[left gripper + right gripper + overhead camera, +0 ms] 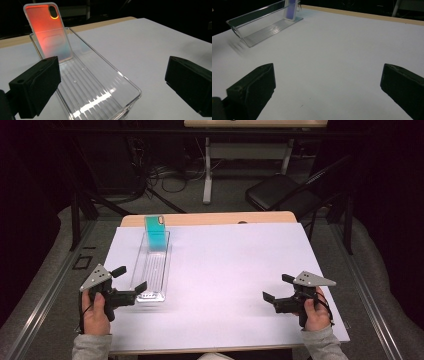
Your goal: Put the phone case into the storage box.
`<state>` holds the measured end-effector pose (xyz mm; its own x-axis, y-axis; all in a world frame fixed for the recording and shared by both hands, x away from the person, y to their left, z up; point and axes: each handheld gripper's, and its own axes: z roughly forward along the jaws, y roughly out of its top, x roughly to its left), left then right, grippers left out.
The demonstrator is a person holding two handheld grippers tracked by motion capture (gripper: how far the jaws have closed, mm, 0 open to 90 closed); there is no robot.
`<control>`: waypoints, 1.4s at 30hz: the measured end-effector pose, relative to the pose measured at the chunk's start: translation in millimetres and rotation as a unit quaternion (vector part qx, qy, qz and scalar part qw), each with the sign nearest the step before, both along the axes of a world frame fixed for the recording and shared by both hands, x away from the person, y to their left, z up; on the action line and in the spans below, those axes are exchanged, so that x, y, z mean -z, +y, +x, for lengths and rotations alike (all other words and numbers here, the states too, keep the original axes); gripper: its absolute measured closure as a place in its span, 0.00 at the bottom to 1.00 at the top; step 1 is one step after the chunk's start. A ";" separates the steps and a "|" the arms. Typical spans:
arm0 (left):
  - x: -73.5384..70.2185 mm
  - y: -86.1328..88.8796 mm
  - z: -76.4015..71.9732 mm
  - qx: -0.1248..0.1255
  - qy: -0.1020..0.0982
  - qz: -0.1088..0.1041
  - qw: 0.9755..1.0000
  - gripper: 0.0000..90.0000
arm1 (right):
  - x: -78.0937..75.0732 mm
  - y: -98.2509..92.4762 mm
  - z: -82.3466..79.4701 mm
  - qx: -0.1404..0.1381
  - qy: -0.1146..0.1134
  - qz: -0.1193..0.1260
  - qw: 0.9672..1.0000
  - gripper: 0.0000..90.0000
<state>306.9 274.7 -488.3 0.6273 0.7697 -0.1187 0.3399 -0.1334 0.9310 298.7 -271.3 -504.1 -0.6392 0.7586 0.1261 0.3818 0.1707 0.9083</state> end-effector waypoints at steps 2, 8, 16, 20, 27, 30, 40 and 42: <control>1.6 0.7 -2.1 -0.002 0.001 0.000 1.000 0.00 | 1.0 -0.8 -1.9 0.001 0.000 -0.001 1.000 0.00; 6.5 3.8 -6.8 -0.002 0.001 -0.001 1.000 0.00 | 5.6 -3.6 -8.7 0.007 0.003 0.000 1.000 0.00; 12.7 8.8 -10.9 -0.008 0.003 0.002 1.000 0.00 | 11.7 -11.1 -14.9 0.019 0.007 -0.002 1.000 0.00; 17.9 12.7 -12.0 -0.013 0.007 0.005 1.000 0.00 | 17.3 -15.9 -18.0 0.033 0.012 -0.013 0.999 0.00; 24.3 20.0 -13.6 -0.025 0.013 0.008 1.000 0.00 | 24.3 -25.0 -19.0 0.050 0.017 -0.018 0.998 0.00; 27.8 23.5 -14.1 -0.026 0.017 0.006 0.999 0.00 | 26.7 -27.6 -18.3 0.056 0.016 -0.017 0.998 0.00; 33.3 34.6 -11.8 -0.048 0.020 0.005 0.999 0.00 | 34.7 -33.2 -13.1 0.070 0.025 -0.020 0.997 0.00; 34.5 35.3 -11.1 -0.048 0.021 0.005 0.999 0.00 | 36.2 -33.6 -11.9 0.071 0.022 -0.020 0.997 0.00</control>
